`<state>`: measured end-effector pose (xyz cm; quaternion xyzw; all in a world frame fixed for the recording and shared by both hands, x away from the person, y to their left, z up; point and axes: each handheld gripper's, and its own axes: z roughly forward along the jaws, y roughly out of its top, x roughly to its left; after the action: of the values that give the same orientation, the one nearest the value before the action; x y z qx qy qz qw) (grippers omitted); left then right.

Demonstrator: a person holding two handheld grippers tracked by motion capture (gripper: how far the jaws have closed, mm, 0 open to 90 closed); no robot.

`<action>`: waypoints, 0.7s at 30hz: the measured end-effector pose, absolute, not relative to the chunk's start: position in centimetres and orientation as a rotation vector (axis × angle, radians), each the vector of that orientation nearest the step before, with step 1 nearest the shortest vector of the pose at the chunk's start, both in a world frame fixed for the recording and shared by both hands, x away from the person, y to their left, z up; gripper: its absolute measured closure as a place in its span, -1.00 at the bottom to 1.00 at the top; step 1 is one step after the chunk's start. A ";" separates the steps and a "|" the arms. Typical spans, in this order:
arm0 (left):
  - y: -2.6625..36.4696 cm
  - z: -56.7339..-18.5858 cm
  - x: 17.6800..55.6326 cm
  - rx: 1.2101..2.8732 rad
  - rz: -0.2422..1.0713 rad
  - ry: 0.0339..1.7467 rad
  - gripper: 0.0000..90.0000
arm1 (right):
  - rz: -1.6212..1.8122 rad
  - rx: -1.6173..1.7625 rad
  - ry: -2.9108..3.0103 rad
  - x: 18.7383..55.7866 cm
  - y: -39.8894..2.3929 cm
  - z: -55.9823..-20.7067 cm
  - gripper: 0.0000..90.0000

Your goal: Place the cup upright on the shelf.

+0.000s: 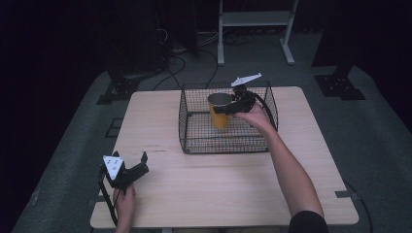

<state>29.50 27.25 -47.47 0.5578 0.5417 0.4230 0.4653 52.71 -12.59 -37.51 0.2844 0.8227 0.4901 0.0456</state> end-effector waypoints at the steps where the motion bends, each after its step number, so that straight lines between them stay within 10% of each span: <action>1: 27.3 -47.5 29.5 1.370 1.039 1.330 -1.00 | 1.495 0.871 2.512 52.7 -12.5 -37.5 -0.73; 21: 27.3 -47.5 29.5 1.371 1.034 1.326 -1.00 | 1.401 0.866 2.593 54.3 -10.7 -39.3 -0.73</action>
<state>29.48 27.29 -47.47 0.5588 0.5402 0.4216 0.4671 54.28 -10.69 -39.34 0.2818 0.8436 0.4558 0.0346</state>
